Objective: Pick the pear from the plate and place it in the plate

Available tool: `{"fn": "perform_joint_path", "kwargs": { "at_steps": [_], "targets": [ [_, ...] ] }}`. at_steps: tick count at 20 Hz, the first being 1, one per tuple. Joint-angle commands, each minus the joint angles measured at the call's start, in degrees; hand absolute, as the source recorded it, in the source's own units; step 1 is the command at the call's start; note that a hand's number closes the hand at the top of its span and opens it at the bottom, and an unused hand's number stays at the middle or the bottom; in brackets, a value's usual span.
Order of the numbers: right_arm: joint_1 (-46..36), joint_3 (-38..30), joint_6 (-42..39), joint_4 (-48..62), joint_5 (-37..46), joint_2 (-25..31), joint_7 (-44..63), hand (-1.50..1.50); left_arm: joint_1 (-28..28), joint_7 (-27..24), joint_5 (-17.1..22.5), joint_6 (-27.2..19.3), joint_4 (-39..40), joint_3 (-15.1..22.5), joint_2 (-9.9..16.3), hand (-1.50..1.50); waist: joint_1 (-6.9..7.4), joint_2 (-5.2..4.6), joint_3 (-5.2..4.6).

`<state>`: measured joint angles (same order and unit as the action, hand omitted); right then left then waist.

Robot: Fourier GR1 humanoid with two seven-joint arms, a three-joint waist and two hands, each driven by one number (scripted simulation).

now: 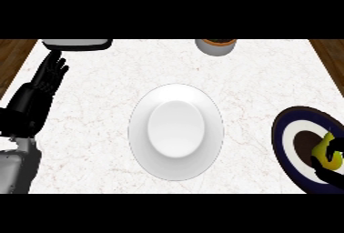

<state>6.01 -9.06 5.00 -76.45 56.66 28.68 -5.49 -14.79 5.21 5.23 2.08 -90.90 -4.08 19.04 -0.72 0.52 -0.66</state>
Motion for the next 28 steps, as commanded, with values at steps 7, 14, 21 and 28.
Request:
{"fn": "perform_joint_path", "kwargs": {
  "at_steps": [7,14,21,28],
  "targets": [
    [14.2,-3.2,-5.8,-25.2,-5.8,-3.6,4.4,1.5,-0.2,2.5,-2.5,-1.8,-2.4,1.4,-2.9,0.0,-0.27,-0.3,0.6],
    [14.0,0.3,-9.7,-43.6,-16.3,-8.3,2.0,1.5,0.5,1.8,-0.7,0.7,-2.6,-0.7,-0.8,0.0,-0.46,-0.16,0.56],
    [10.5,9.5,-16.6,-56.8,-17.6,-13.6,13.3,1.5,-0.5,0.6,-3.3,-0.4,-1.0,1.0,-2.9,0.0,0.56,-0.5,0.61],
    [-7.3,25.2,-20.1,-50.9,-6.4,-20.1,28.3,1.5,-1.5,-0.8,-1.2,2.2,1.3,-1.5,-2.0,0.0,1.44,-0.67,0.58]
  ]
}}
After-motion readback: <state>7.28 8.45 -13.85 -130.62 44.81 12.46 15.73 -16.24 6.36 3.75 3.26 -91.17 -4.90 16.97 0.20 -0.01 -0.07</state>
